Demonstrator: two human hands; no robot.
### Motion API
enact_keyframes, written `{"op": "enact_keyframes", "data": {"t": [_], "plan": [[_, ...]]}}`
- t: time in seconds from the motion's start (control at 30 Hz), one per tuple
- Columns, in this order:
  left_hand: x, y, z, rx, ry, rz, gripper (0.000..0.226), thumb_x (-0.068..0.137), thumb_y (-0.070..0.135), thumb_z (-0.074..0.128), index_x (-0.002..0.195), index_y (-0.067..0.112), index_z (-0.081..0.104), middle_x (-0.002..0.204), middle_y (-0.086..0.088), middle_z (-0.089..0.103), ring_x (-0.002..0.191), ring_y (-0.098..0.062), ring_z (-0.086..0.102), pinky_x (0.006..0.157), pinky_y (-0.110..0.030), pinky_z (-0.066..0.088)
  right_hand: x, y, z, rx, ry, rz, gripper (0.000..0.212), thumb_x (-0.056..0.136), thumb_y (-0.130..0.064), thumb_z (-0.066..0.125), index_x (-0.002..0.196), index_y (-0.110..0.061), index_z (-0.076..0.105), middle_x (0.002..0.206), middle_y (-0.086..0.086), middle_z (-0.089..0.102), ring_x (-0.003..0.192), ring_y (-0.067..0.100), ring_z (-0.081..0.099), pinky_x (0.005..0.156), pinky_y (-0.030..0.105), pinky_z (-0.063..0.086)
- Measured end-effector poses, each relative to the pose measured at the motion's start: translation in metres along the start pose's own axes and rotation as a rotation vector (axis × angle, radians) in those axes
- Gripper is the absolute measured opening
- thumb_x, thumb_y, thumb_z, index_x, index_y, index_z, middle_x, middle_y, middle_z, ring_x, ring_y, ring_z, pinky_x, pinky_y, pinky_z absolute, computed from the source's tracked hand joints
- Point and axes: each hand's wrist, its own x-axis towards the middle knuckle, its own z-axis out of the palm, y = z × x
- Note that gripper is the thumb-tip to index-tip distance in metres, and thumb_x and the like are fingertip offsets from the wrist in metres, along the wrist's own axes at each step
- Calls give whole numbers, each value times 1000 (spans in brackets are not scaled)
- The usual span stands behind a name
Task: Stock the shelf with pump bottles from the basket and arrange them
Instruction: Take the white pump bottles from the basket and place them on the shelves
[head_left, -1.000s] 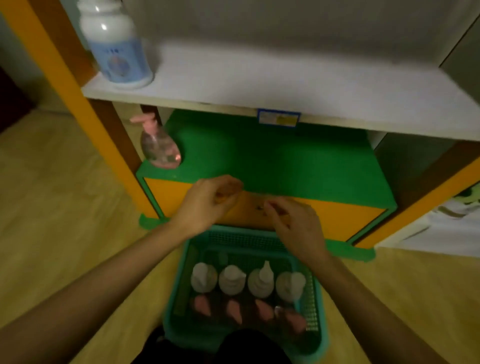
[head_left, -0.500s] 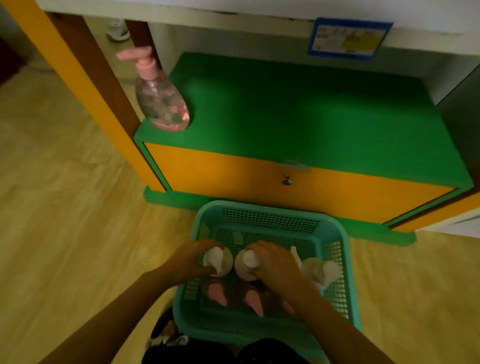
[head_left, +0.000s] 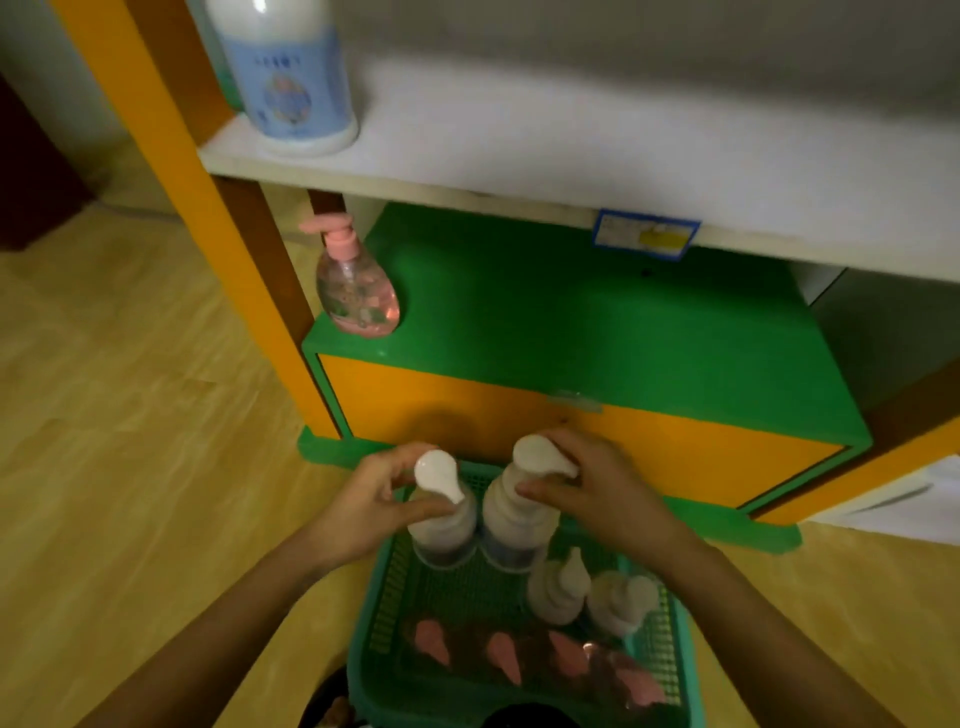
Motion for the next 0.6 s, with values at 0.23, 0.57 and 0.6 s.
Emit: {"op": "enact_keyframes", "data": {"t": [0.23,0.57,0.6], "plan": [[10,121,-42,-54,22,169,34,70,20,69,103,15,61,95,-1,71,93,-5,65,79,-14,51,5,-99,-99,-86,194,-177,35,76,-30,72,105,-14,62,100,4,63,91,18,59,77,31,47],[18,214,-82,31,97,278,31,80,15,66,108,23,57,99,6,68,92,6,61,70,-7,49,-1,-230,-216,-65,312,-320,27,77,-46,60,99,-30,58,92,-16,63,86,0,61,72,13,50],[19,217,-83,30,95,276,30,80,13,66,108,21,57,100,5,67,91,7,61,69,-7,49,4,-239,-224,-71,330,-333,24,80,-40,61,99,-26,60,91,-13,64,85,2,61,73,16,49]]}}
